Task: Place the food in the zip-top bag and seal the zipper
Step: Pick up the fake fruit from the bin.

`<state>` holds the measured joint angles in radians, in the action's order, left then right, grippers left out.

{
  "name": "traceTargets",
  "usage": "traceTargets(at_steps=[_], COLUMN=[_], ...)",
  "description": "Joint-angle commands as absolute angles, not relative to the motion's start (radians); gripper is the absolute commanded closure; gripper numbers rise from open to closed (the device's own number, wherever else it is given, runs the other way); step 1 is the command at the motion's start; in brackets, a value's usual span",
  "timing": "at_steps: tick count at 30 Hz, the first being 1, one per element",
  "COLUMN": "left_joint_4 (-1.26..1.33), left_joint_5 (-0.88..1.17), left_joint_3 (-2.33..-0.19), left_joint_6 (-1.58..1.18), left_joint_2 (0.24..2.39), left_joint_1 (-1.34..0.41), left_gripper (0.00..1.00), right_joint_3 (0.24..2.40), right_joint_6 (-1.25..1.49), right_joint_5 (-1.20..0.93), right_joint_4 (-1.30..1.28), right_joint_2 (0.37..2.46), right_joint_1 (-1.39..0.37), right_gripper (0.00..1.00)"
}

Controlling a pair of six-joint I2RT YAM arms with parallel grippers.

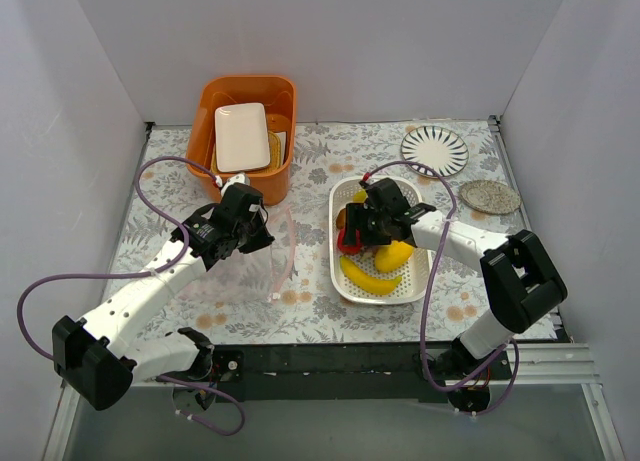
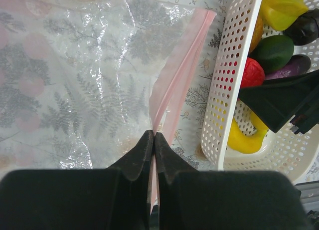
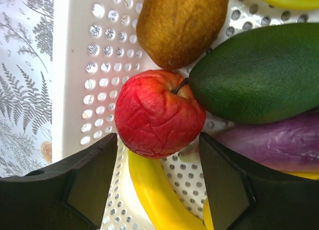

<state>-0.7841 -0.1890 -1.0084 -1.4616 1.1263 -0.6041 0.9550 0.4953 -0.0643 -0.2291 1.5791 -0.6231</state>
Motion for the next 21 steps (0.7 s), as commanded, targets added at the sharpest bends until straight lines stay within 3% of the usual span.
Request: traceTargets(at_steps=[1, 10, 13, 14, 17, 21], left_joint_4=[-0.772, -0.765, -0.764, -0.765, -0.767, -0.767], left_joint_5=[-0.173, -0.172, -0.172, -0.170, -0.173, -0.175], left_joint_3=[-1.002, -0.991, -0.991, -0.991, -0.992, -0.992], left_joint_6=[-1.451, -1.453, -1.453, -1.454, -1.453, -1.457], left_joint_2=[1.100, 1.100, 1.101, 1.100, 1.097, 1.092], left_joint_1=[-0.600, -0.600, -0.600, -0.600, -0.600, -0.600], left_gripper=[1.00, 1.00, 1.00, 1.00, 1.00, 1.00], right_joint_3=[0.988, 1.014, 1.014, 1.011, 0.985, 0.965], right_joint_6=[0.514, 0.525, 0.525, 0.523, 0.519, 0.514], right_joint_5=[-0.086, -0.110, -0.107, -0.103, -0.094, -0.113], right_joint_4=[-0.143, -0.130, -0.141, -0.143, -0.136, -0.135], right_joint_2=[1.585, 1.652, 1.652, 1.646, 1.597, 1.513], right_joint_1=[-0.624, -0.624, -0.624, -0.624, -0.624, -0.627], right_gripper=[0.20, 0.20, 0.29, 0.41, 0.55, 0.60])
